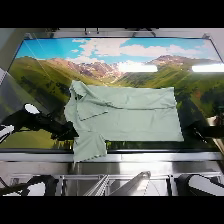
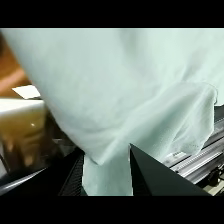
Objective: Fold the shirts.
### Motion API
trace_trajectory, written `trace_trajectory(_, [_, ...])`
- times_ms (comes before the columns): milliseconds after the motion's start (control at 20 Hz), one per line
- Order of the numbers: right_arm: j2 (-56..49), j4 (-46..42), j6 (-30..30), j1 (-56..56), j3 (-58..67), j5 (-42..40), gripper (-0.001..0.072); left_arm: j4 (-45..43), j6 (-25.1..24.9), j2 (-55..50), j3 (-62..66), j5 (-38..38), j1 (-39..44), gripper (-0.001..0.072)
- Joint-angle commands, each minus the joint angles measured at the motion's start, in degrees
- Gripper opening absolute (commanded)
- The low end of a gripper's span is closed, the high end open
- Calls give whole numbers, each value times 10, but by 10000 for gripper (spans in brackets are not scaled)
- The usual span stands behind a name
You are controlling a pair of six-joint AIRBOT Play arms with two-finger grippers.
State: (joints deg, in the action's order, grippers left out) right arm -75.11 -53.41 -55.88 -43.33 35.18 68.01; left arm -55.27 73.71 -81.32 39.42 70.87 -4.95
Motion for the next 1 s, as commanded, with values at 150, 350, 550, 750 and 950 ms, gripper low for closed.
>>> trace_trajectory(150, [-63, 38, 25, 64, -9, 3, 422, 0, -3, -1, -2, -66, 9, 347])
trace_trajectory(350, [-93, 83, 26, 146, -8, 7, 124, 0, -4, 0, -2, -72, 9, 262])
trace_trajectory(550, [-84, 209, 76, 169, 19, 99, 21, 6, -30, 3, 23, -18, 2, 32])
trace_trajectory(750, [0, 435, 92, 168, 81, 244, 22, 162, -115, 78, 103, 81, -43, 32])
trace_trajectory(950, [144, 691, 92, 168, 126, 246, 22, 462, -192, 181, 200, 176, -101, 32])
